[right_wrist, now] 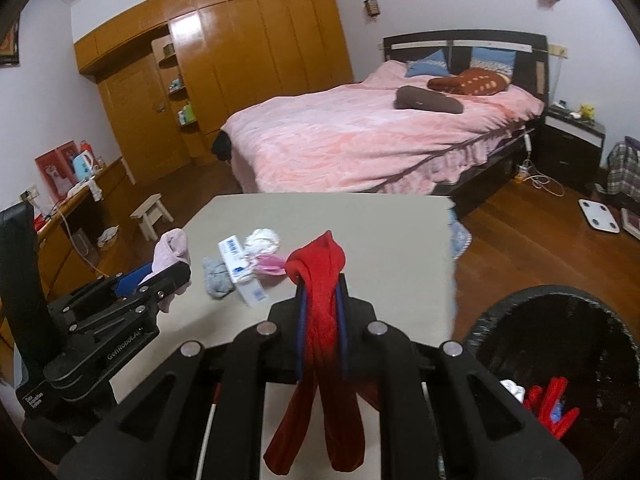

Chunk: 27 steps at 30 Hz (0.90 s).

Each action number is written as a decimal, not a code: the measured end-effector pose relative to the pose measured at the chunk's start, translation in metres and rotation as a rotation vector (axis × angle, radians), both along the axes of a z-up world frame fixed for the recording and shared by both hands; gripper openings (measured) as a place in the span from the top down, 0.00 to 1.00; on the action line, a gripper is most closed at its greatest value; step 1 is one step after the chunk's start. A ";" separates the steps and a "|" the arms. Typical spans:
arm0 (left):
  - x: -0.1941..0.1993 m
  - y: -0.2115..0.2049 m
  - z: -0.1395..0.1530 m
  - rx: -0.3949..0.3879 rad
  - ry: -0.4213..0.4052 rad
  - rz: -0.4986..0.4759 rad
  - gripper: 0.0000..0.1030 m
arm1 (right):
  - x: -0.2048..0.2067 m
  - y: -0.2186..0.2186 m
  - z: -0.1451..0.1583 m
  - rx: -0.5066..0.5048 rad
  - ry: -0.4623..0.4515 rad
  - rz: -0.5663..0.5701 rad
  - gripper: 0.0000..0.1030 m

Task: Collect trash
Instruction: 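Lift the red cloth and pink sock up from the table with both tools, then move both tools over the trash bin and open them to drop the items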

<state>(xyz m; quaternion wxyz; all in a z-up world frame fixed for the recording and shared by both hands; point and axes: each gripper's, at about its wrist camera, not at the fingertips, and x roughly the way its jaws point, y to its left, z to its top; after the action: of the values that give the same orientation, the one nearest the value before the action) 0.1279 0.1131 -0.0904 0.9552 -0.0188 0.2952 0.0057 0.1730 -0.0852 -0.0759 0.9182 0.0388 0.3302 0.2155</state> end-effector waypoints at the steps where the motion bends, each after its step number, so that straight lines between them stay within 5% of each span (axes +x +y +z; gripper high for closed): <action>1: 0.001 -0.005 0.001 -0.001 -0.002 -0.009 0.70 | -0.001 -0.006 0.001 -0.003 -0.002 -0.010 0.88; 27: 0.009 -0.137 0.016 -0.029 -0.047 -0.254 0.70 | -0.026 -0.156 0.000 -0.050 -0.020 -0.303 0.88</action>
<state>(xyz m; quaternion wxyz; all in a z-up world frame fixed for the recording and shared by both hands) 0.1371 -0.0243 -0.0743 0.9545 0.0047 0.2729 -0.1200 0.1469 -0.2411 -0.0757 0.9442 0.0629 0.3165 0.0665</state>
